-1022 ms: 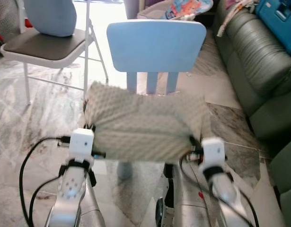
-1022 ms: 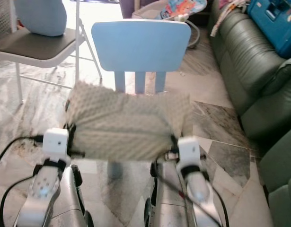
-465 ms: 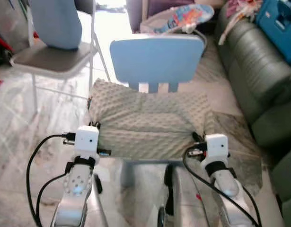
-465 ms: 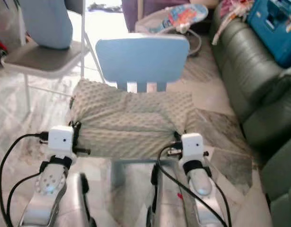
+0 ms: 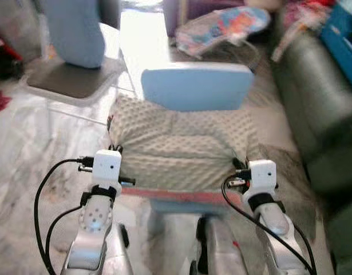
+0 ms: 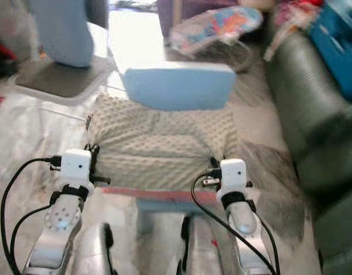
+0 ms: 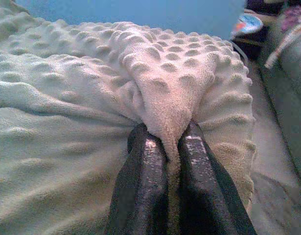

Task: Move the pillow to the sofa

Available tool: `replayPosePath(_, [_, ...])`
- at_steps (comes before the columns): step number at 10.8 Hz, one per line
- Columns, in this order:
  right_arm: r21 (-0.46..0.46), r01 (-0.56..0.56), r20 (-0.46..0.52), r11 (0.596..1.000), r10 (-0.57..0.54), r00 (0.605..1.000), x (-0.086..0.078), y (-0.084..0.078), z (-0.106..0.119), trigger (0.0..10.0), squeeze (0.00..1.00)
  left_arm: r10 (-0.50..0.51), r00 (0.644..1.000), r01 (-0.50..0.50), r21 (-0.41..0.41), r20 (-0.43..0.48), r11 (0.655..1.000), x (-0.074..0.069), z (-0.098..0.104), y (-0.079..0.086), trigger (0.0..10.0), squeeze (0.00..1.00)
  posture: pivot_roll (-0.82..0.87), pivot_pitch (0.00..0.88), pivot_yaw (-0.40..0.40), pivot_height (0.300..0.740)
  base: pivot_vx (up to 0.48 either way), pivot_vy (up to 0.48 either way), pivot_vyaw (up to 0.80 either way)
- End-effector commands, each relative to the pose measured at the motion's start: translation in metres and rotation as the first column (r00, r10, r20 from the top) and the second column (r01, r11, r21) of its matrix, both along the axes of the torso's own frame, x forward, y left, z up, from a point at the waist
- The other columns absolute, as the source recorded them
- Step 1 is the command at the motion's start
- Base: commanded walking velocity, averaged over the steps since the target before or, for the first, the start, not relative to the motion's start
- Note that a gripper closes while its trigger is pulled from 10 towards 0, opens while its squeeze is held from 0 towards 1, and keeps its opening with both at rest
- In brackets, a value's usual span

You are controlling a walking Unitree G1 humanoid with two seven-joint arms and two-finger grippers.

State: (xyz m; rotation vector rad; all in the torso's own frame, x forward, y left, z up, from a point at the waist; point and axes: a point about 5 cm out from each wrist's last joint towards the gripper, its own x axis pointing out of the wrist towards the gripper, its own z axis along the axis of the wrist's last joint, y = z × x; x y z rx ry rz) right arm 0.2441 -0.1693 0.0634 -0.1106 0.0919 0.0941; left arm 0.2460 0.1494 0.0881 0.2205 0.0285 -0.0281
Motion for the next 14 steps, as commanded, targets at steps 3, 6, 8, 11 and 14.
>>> replayPosePath(3, [0.016,-0.004,0.038,1.000,0.003,0.999,0.006,0.000,0.011,10.0,0.00,-0.039,0.999,0.039,0.001,0.013,0.999,0.004,0.002,-0.007,10.0,0.00,0.01,0.000,-0.045,0.716,0.000,0.000,0.00])
replayPosePath(6, [0.023,0.008,0.039,1.000,-0.009,0.999,0.005,-0.001,0.011,10.0,0.00,-0.058,0.998,0.058,0.005,0.001,0.998,0.006,0.000,-0.013,10.0,0.00,0.00,0.000,-0.047,0.740,0.000,0.000,0.00])
replayPosePath(8, [0.022,0.012,0.037,1.000,-0.013,0.999,0.005,-0.003,0.011,10.0,0.00,-0.084,0.996,0.083,-0.034,-0.010,0.996,0.008,-0.001,-0.015,10.0,0.00,-0.01,0.000,-0.050,0.740,0.000,0.000,0.00])
replayPosePath(11, [0.020,0.016,0.030,1.000,-0.016,0.999,0.001,-0.004,0.010,10.0,0.00,-0.088,0.995,0.084,-0.075,-0.041,0.994,0.009,-0.005,-0.016,10.0,0.00,-0.02,0.000,-0.053,0.740,0.000,0.000,0.00])
replayPosePath(14, [0.045,0.055,-0.001,0.997,-0.055,0.999,0.001,-0.006,0.007,10.0,0.00,-0.133,0.990,0.127,-0.114,-0.053,0.985,0.008,-0.006,-0.020,10.0,0.00,-0.02,0.000,-0.052,0.740,0.000,0.000,0.00])
